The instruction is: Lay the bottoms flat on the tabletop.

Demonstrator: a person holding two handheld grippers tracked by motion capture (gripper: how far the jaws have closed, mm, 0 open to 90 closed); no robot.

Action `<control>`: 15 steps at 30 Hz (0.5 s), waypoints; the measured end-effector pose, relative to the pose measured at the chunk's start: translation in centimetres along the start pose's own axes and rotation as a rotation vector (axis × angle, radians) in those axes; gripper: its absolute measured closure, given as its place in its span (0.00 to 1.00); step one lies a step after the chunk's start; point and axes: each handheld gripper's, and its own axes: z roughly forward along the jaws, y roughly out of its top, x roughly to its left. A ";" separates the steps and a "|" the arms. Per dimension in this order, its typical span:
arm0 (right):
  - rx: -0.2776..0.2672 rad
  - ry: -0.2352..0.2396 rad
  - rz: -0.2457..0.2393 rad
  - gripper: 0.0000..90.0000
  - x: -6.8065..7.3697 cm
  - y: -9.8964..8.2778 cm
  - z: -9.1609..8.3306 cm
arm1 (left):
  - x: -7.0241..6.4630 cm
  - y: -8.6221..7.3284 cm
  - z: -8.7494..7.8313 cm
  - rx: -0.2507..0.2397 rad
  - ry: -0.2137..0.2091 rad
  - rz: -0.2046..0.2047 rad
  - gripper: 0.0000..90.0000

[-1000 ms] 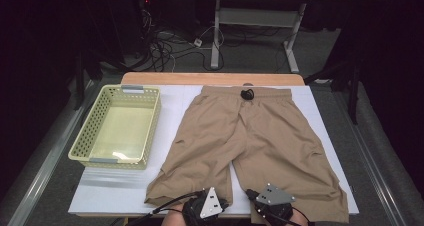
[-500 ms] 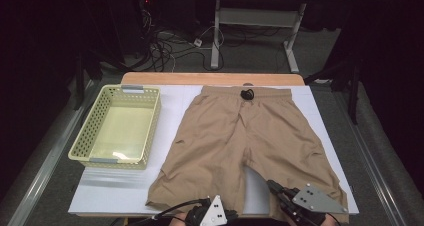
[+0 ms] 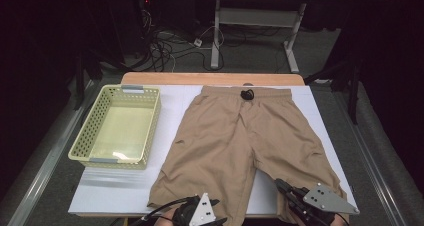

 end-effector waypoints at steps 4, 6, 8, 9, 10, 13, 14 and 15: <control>0.012 0.013 -0.004 1.00 0.2 0.1 0.7 | 1.0 -1.3 1.8 0.016 -0.012 -0.075 0.47; 0.018 0.019 -0.010 1.00 0.5 0.2 0.9 | 0.9 -1.8 2.5 -0.002 0.036 -0.057 0.68; 0.025 0.027 -0.022 1.00 0.9 0.3 1.0 | 0.9 -1.7 2.5 0.000 0.032 -0.037 0.80; 0.027 0.030 -0.027 1.00 1.0 0.3 1.0 | 0.9 -1.8 2.5 -0.009 0.022 -0.035 0.88; 0.028 0.034 -0.025 1.00 1.1 0.2 1.0 | 0.8 -1.8 2.4 -0.011 0.023 -0.035 0.98; 0.030 0.035 -0.024 1.00 1.1 0.1 1.0 | 0.8 -1.7 1.8 -0.016 -0.058 -0.065 0.98; 0.032 0.037 -0.025 1.00 1.1 0.1 0.9 | 0.6 -1.8 1.5 -0.027 -0.074 -0.066 0.98; 0.030 0.035 -0.027 1.00 1.1 0.1 0.9 | 0.3 -1.8 1.3 -0.028 -0.081 -0.053 0.98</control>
